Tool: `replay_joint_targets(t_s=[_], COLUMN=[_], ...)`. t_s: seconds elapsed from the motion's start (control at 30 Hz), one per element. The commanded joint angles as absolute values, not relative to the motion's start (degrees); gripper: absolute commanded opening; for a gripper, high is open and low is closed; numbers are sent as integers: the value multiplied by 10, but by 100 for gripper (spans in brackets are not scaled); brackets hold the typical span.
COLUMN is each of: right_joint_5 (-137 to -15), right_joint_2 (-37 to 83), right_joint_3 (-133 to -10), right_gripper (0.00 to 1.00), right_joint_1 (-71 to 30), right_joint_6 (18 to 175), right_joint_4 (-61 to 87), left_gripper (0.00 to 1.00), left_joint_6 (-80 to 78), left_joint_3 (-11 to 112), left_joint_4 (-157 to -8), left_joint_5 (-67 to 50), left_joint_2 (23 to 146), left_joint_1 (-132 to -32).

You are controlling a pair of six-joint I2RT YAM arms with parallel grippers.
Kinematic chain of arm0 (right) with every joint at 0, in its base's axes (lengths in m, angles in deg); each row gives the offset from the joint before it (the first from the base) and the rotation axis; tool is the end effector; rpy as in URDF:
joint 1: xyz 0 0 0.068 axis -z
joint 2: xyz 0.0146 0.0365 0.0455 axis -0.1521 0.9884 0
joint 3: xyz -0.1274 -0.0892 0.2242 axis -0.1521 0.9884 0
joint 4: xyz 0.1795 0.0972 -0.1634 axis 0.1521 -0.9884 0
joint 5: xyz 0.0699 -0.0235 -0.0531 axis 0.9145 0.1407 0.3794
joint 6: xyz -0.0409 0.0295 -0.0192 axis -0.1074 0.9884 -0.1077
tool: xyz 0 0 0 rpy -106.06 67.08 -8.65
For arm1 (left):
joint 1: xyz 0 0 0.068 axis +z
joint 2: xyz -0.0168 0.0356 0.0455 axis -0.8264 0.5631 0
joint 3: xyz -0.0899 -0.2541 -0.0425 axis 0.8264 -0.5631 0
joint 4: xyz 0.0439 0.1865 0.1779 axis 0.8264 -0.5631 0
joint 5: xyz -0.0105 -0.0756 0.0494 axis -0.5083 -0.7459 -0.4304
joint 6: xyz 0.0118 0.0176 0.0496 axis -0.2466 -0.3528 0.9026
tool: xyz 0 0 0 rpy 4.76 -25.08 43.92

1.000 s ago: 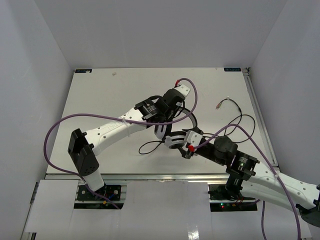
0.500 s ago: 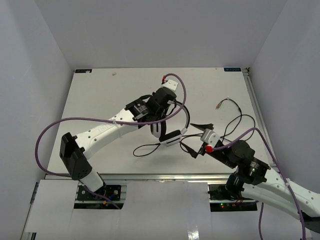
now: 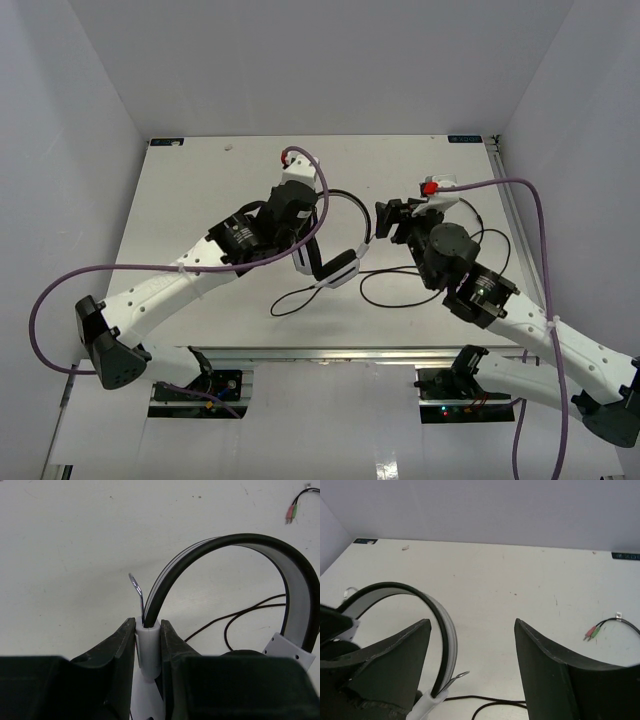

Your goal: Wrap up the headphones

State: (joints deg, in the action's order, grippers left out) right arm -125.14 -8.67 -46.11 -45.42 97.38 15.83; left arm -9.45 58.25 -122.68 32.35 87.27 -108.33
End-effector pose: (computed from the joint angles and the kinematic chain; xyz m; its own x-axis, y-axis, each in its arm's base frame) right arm 0.1323 0.1426 0.3819 0.0006 0.1715 -0.9852 -0.2163 0.9619 0.1673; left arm 0.1924 -0.2201 0.3791 -0.4760 0.1455 -0.8673 0.2563 0.9664 0.0215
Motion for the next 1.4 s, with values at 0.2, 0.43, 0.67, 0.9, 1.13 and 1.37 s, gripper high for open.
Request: replay_joint_targets(t_s=[0.2,0.43,0.67,0.9,1.13,1.37], right_joint_5=[-1149,-1128,-1135,-1111,-1112,-1114], right_joint_2=[29,29,19,40,68,97], right_joint_3=[-483,-444,-437,-443,-434,-418], right_gripper=[68,70,72,76,78,73], right_joint_1=[-381,-381,-381,-395,-417,-425], right_joint_6=[1150,1184,1187,1206,1209,1221], right_joint_4=[123,199,205,198,225,238], left_gripper=[0,0,0,0,0,0], left_joint_6=[-148,-165,-177,-196,-210,-220], left_joint_3=[552,535,532,534,529,528], left_joint_4=[-1175,-1170,-1168,-1168,-1164,-1160], left_joint_5=[368,384,402,424,435,441], left_joint_2=[815,826,833,842,852,852], left_joint_1=[-1082,-1082,-1082,-1082,-1082,-1082])
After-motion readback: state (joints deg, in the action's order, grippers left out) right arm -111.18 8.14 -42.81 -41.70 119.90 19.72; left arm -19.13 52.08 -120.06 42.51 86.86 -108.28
